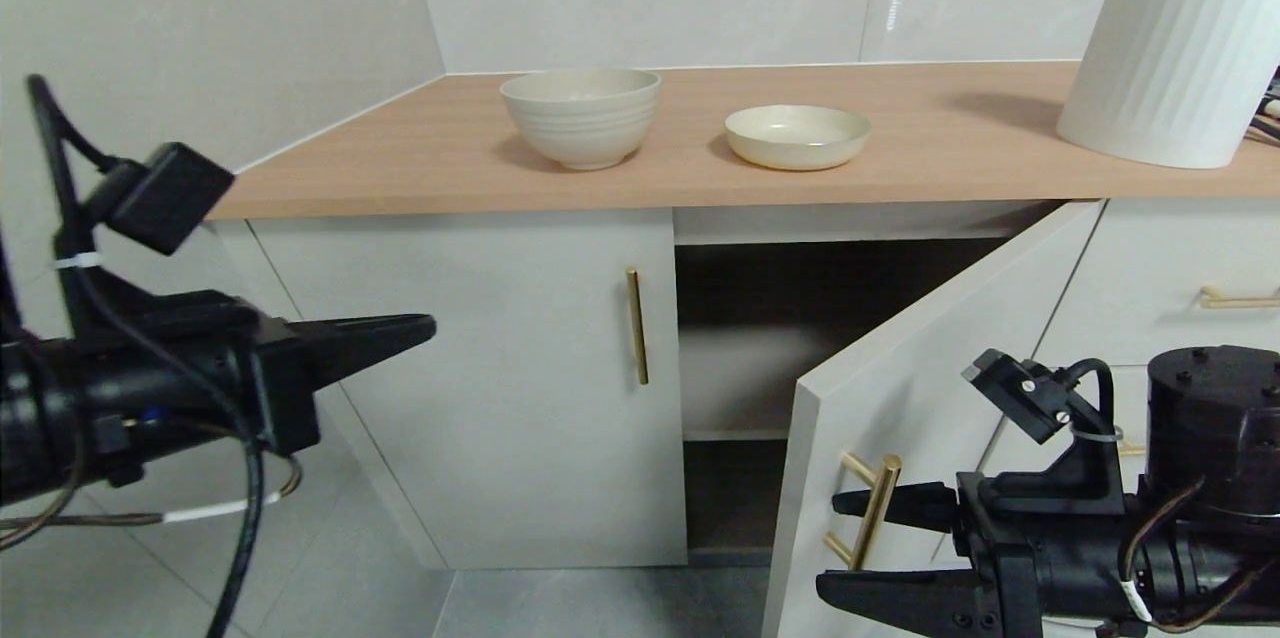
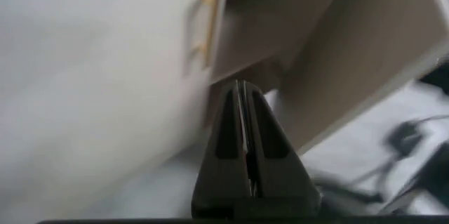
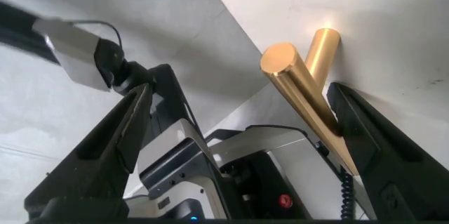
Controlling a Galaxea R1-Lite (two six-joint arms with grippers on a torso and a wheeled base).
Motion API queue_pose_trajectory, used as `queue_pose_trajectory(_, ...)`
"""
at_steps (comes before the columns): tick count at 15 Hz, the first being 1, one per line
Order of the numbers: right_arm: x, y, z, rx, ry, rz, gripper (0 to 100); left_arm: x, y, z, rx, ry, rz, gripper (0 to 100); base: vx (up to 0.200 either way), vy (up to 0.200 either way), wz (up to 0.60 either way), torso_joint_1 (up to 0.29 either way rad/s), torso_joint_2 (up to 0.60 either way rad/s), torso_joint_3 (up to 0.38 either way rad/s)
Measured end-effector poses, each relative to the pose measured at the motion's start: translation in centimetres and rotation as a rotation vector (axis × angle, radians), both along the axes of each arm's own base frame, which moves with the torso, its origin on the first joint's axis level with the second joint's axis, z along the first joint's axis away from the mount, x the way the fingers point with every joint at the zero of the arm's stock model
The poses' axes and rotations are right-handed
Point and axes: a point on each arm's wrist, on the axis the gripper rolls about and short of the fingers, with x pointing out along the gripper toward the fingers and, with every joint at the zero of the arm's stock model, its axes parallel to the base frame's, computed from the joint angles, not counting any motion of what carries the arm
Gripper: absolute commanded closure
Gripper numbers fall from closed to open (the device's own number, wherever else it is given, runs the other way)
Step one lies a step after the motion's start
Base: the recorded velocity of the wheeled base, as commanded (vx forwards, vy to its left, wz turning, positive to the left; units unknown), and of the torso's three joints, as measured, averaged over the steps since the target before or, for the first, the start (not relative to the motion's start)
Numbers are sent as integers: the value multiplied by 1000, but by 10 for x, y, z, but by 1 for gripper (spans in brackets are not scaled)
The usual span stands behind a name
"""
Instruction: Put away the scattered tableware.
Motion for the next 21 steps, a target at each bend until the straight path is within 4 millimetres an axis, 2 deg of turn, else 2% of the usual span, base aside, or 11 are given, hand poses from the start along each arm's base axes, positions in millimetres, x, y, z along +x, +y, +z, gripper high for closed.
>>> queue_pose_trajectory(2, 0, 0, 0, -3, -12, 3, 0, 21, -25, -9, -84, 17, -61, 100, 0, 0, 0, 0, 0, 0)
queue_pose_trajectory(3, 0, 0, 0, -3, -13, 1, 0, 28, -41, -20, -93, 43, -109, 100, 0, 0, 0, 0, 0, 0)
queue_pose_trajectory(7, 0, 0, 0, -3, -16, -1, 0, 36, -92, -68, -60, 153, -263, 100, 0, 0, 0, 0, 0, 0)
queue_pose_trajectory(9, 0, -1, 1, -5, -18, -10, 0, 39, -111, -85, -48, 185, -313, 100, 0, 0, 0, 0, 0, 0)
queue_pose_trajectory(14, 0, -2, -2, -19, -20, -38, 0, 54, -163, -100, -52, 167, -415, 100, 0, 0, 0, 0, 0, 0)
queue_pose_trajectory(19, 3, -3, -4, -36, -21, -79, 0, 57, -186, -107, -57, 160, -463, 100, 0, 0, 0, 0, 0, 0)
queue_pose_trajectory(21, 11, -12, -4, -50, -61, -121, 0, 59, -193, -105, -65, 143, -469, 100, 0, 0, 0, 0, 0, 0)
